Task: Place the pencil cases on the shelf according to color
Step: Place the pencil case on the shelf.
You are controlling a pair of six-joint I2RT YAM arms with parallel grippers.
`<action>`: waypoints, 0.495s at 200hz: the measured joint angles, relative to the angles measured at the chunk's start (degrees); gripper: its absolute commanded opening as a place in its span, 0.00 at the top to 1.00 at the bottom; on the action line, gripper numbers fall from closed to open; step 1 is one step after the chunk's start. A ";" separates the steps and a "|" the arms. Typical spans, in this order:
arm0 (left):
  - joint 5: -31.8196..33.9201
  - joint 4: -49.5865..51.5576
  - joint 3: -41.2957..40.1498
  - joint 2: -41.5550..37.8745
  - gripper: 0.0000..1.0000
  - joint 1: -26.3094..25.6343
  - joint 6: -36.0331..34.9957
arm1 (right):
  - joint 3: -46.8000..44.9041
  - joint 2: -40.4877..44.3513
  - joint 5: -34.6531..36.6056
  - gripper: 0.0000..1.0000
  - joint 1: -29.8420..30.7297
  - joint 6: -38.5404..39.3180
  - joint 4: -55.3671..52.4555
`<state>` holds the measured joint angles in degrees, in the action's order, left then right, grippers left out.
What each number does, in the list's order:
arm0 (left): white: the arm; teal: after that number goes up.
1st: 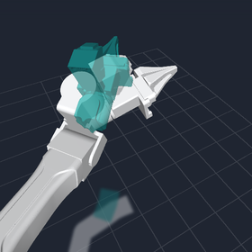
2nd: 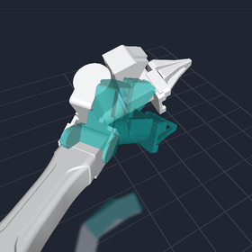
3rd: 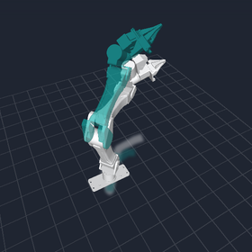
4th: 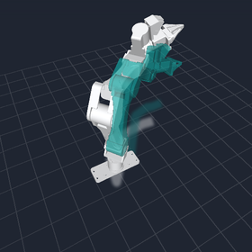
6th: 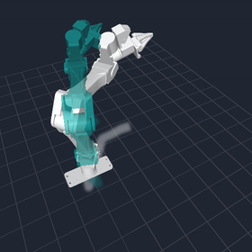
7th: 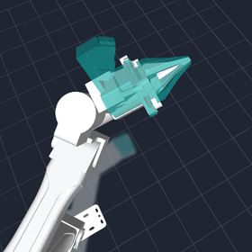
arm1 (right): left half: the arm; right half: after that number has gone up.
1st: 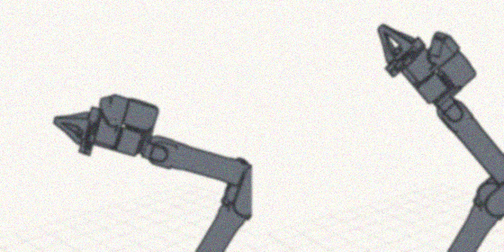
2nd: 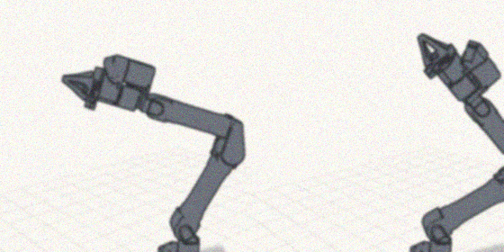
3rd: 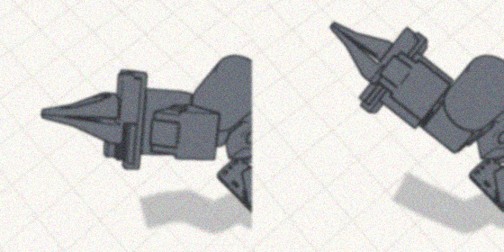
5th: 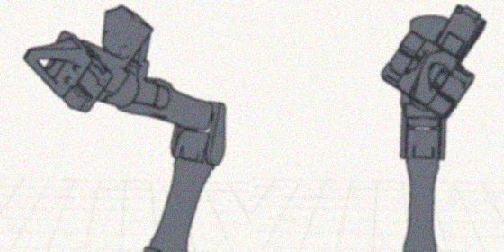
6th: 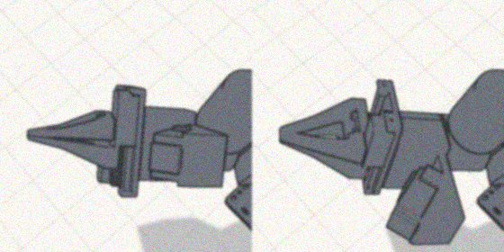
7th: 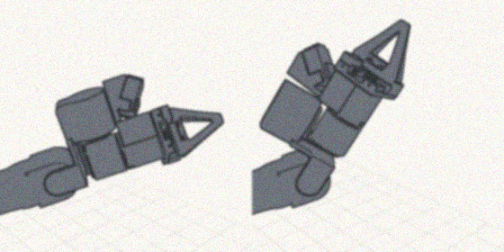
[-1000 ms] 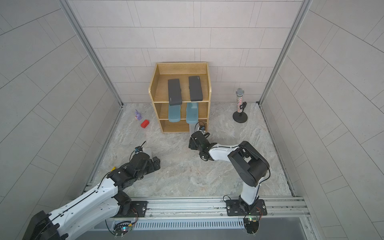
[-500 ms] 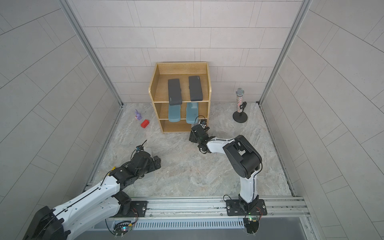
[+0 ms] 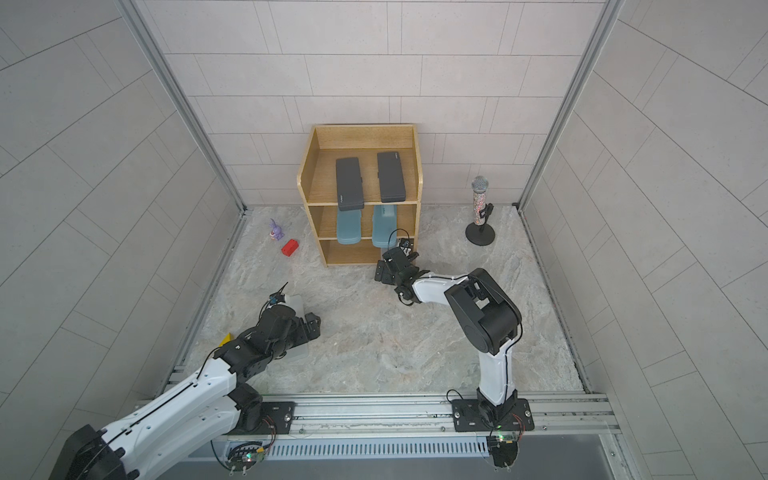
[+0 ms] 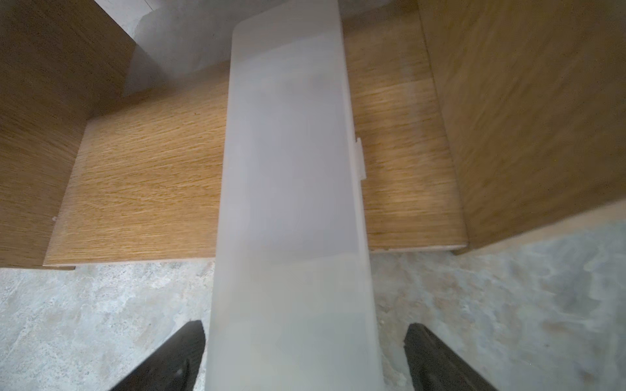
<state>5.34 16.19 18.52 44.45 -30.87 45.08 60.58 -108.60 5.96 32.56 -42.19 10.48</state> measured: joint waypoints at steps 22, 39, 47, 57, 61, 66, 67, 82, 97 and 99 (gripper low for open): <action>0.07 0.57 0.00 -1.81 0.00 0.00 0.09 | -1.81 2.58 -0.74 0.01 0.00 0.17 0.02; 0.26 1.49 0.02 -1.86 0.00 0.00 0.20 | -3.26 4.55 -1.09 0.01 0.02 0.20 0.04; 0.37 2.01 0.02 -1.75 0.00 0.00 0.33 | -4.04 5.35 -1.29 0.01 0.02 0.20 0.17; 0.59 2.89 0.11 -1.51 0.00 0.00 0.39 | -5.18 6.29 -1.49 0.01 0.07 0.17 0.44; 0.72 3.21 0.17 -1.38 0.00 0.00 0.44 | -5.70 6.69 -1.62 0.01 0.07 0.17 0.50; 0.96 3.76 0.28 -1.22 0.00 0.00 0.46 | -6.40 7.13 -1.68 0.02 0.13 0.15 0.66; 1.03 3.93 0.35 -1.18 0.00 0.00 0.48 | -6.62 7.23 -1.75 0.02 0.15 0.15 0.68; 2.01 5.64 1.03 -0.63 0.00 0.02 0.55 | -9.05 8.79 -1.95 0.04 0.35 0.02 0.98; 3.10 7.26 1.90 -0.33 0.00 0.26 0.70 | -11.23 10.19 -1.99 0.09 0.79 -0.04 1.36; 3.28 7.39 2.01 -0.33 0.00 0.28 0.74 | -11.41 10.34 -1.99 0.10 0.85 -0.07 1.42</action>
<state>8.62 23.57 20.53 44.12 -30.59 45.82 49.17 -98.26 3.97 33.41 -42.26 11.90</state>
